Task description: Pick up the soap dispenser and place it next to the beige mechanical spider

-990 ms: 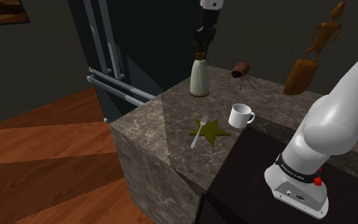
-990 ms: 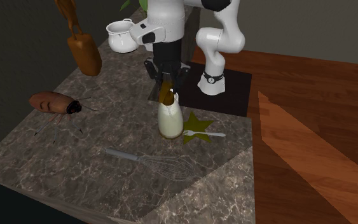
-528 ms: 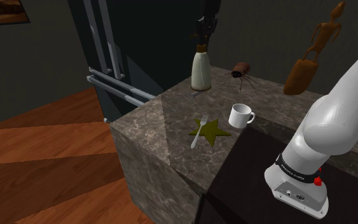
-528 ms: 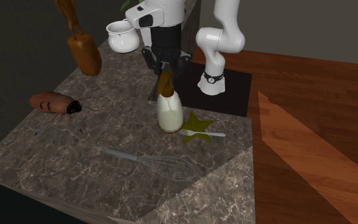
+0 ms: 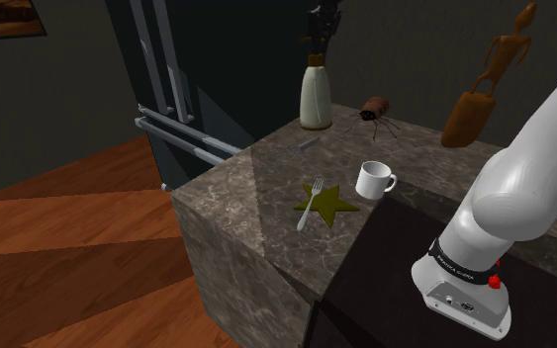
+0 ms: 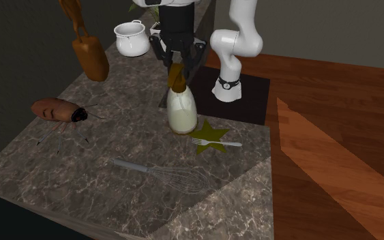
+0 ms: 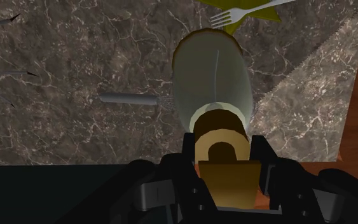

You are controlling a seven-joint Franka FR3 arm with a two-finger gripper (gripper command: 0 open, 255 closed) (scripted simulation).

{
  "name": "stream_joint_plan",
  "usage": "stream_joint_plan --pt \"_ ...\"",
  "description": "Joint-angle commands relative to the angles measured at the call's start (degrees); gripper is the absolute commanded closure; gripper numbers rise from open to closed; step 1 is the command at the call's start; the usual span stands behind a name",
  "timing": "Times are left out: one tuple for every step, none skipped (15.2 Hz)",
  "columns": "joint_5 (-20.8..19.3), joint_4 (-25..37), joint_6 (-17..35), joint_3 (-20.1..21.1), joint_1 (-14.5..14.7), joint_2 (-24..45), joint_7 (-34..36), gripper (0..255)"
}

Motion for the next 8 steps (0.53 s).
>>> stream_joint_plan --pt "0.07 2.30 -1.75 0.03 0.04 0.53 0.06 255" --pt "0.11 3.44 -2.60 0.01 0.03 0.83 0.04 255" --pt "0.15 4.61 -3.45 -0.01 0.02 1.15 0.02 255" --pt "0.20 5.80 -4.31 -0.03 0.02 1.49 0.00 255" --pt "0.25 7.03 -5.18 -0.05 0.01 1.84 -0.03 255" --pt "0.30 8.28 -6.06 -0.08 -0.01 2.22 -0.05 255" --pt "0.36 9.56 -6.96 -0.10 -0.02 2.62 -0.08 255" --pt "0.42 10.88 -7.86 -0.13 -0.04 3.04 -0.11 255"
